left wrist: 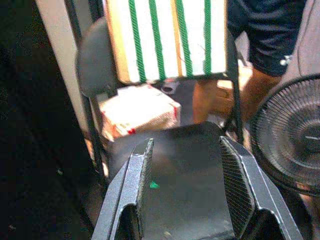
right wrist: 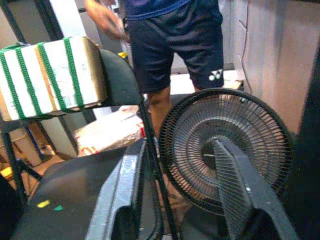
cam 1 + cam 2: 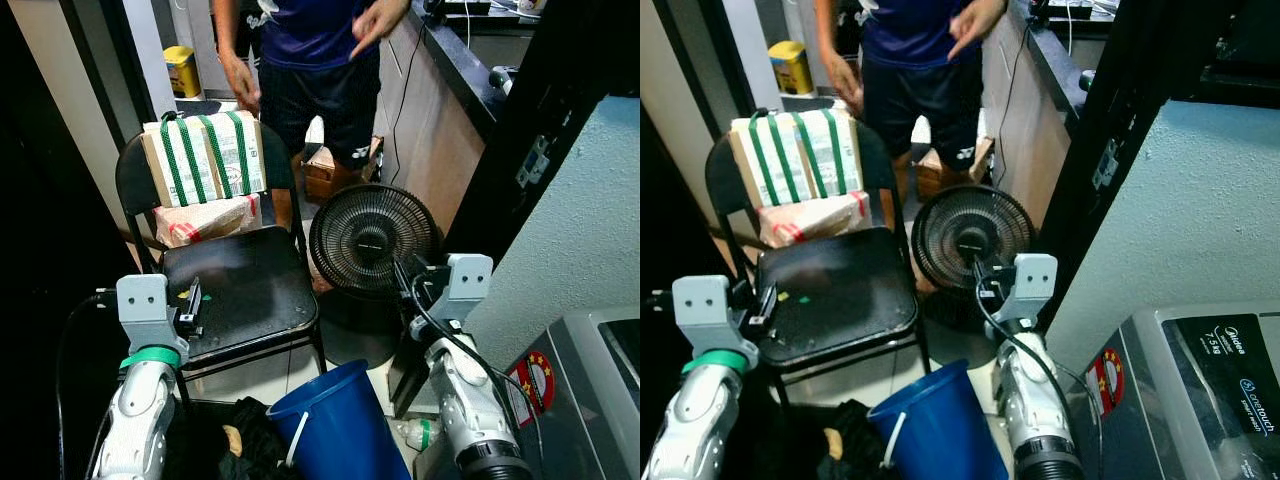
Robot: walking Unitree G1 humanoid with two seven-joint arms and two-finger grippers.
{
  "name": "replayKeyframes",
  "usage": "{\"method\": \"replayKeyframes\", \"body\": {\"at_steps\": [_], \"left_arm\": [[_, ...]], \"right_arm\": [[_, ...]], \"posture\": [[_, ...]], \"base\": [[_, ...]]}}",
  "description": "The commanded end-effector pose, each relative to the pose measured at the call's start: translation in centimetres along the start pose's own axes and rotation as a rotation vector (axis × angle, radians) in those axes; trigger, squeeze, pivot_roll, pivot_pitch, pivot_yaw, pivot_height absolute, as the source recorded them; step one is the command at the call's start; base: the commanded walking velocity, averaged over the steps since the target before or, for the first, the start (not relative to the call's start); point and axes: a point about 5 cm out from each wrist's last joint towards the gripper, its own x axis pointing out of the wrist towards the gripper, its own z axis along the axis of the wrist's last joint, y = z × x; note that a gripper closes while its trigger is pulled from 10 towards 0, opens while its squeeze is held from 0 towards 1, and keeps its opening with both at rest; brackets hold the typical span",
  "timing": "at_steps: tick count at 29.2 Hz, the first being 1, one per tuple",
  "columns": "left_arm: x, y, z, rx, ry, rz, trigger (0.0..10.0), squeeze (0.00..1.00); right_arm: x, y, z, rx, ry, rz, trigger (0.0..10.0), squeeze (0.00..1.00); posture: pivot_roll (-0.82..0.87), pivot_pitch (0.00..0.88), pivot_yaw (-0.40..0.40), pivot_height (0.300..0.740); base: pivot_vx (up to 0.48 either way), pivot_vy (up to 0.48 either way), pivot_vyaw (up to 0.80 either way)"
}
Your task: Clothes washing
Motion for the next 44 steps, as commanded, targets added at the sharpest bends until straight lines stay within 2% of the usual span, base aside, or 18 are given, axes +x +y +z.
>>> {"method": "replayKeyframes", "body": {"at_steps": [1, 8, 9, 10, 11, 12, 13, 14, 15, 19, 24, 29, 30, 35, 41, 42, 43, 44], "left_arm": [[-0.3, 0.9, -0.4, 0.0, 0.009, 0.029, 10.0, 1.0], [0.2, 0.0, -0.8, 0.041, 0.04, 0.018, 10.0, 1.0], [0.4, 0.0, -0.8, 0.017, 0.042, 0.025, 10.0, 1.0], [0.5, 0.1, -0.8, -0.018, 0.045, 0.034, 10.0, 0.92], [0.6, 0.2, -0.9, -0.032, 0.055, 0.043, 10.0, 0.38], [0.7, 0.3, -1.0, -0.038, 0.061, 0.049, 7.6, 0.0], [0.8, 0.0, -1.3, -0.065, 0.067, 0.023, 0.0, 0.0], [0.8, -0.3, -1.5, -0.083, 0.069, 0.003, 0.0, 0.0], [0.9, -0.6, -1.4, -0.113, 0.05, -0.002, 0.0, 0.0], [0.7, -0.8, -0.7, -0.11, 0.018, 0.001, 0.0, 0.0], [-1.0, -0.4, -1.6, -0.083, 0.026, 0.002, 0.0, 0.0], [-0.9, -0.8, -1.6, -0.087, 0.022, -0.02, 0.0, 0.02], [-0.5, -1.8, -1.8, -0.099, 0.014, -0.067, 0.0, 0.1], [-0.4, -2.7, -1.5, -0.086, -0.001, -0.095, 0.0, 0.12], [-0.4, -1.5, -2.2, -0.028, 0.043, -0.001, 0.0, 0.06], [-0.2, -1.0, -2.1, -0.017, 0.053, 0.025, 0.0, 0.0], [-0.2, -1.0, -2.1, -0.017, 0.053, 0.025, 0.0, 0.0], [-0.1, -0.9, -2.0, 0.006, 0.058, 0.021, 10.0, 0.0]], "right_arm": [[-0.8, -0.9, -0.8, 0.01, 0.026, -0.039, 10.0, 1.0], [-0.2, -1.4, -1.2, 0.032, 0.04, -0.112, 10.0, 1.0], [-0.1, -1.2, -1.3, 0.027, 0.046, -0.111, 10.0, 0.75], [-0.1, -0.9, -1.3, 0.016, 0.054, -0.107, 10.0, 0.0], [0.0, -0.6, -1.2, 0.0, 0.055, -0.097, 10.0, 0.0], [0.0, -0.2, -1.0, -0.012, 0.049, -0.083, 10.0, 0.0], [-0.3, 0.0, -0.7, 0.006, 0.022, -0.054, 2.4, 0.0], [-0.5, 0.2, -0.5, 0.021, 0.002, -0.035, 2.4, 0.0], [-1.0, 0.2, -0.7, 0.03, -0.007, -0.015, 0.0, 0.0], [-1.6, -0.3, -1.6, 0.017, 0.035, -0.018, 0.0, 0.0], [-1.3, 0.7, -2.3, 0.027, 0.065, 0.036, 0.0, 0.0], [-1.1, 0.8, -2.3, 0.02, 0.067, 0.042, 0.0, 0.0], [-1.1, 1.0, -2.5, -0.018, 0.081, 0.096, 0.0, 0.0], [-1.0, 1.1, -2.9, -0.094, 0.115, 0.152, 0.0, 0.0], [-0.6, 0.6, -3.5, -0.143, 0.183, 0.125, 0.0, 0.0], [-0.5, -0.2, -3.8, -0.16, 0.231, 0.103, 10.0, 0.0], [-0.5, -0.2, -3.8, -0.16, 0.231, 0.103, 10.0, 0.0], [-0.5, -1.0, -4.1, -0.134, 0.262, 0.074, 10.0, 0.0]], "posture": [[0.13, 0.014, 0.041, 0.74], [0.15, 0.0, 0.06, 0.74], [0.12, 0.008, 0.076, 0.74], [0.09, 0.019, 0.088, 0.74], [0.06, 0.016, 0.096, 0.74], [0.06, 0.016, 0.096, 0.74], [0.05, 0.021, 0.095, 0.74], [0.05, 0.028, 0.091, 0.74], [0.06, 0.026, 0.09, 0.74], [0.09, 0.036, 0.058, 0.74], [0.1, 0.031, 0.053, 0.74], [0.12, 0.044, 0.046, 0.74], [0.14, 0.037, 0.044, 0.74], [0.15, 0.042, 0.036, 0.74], [0.14, 0.03, 0.044, 0.74], [0.13, 0.014, 0.054, 0.74], [0.13, 0.014, 0.054, 0.74], [0.14, 0.009, 0.039, 0.74]], "base": [[0.0, 0.0, 0.0], [0.0, 0.0, 0.0], [0.0, 0.0, 0.0], [0.0, 0.0, 0.0], [0.0, 0.0, 0.0], [0.0, 0.0, 0.0], [0.0, 0.0, 0.0], [0.0, 0.0, 0.0], [0.0, 0.0, 0.0], [0.0, 0.0, 0.0], [0.0, 0.0, 0.0], [0.0, 0.0, 0.0], [0.0, 0.0, 0.0], [0.0, 0.0, 0.0], [0.0, 0.0, 0.0], [0.0, 0.0, 0.0], [0.0, 0.0, 0.0], [0.0, 0.0, 0.0]]}}
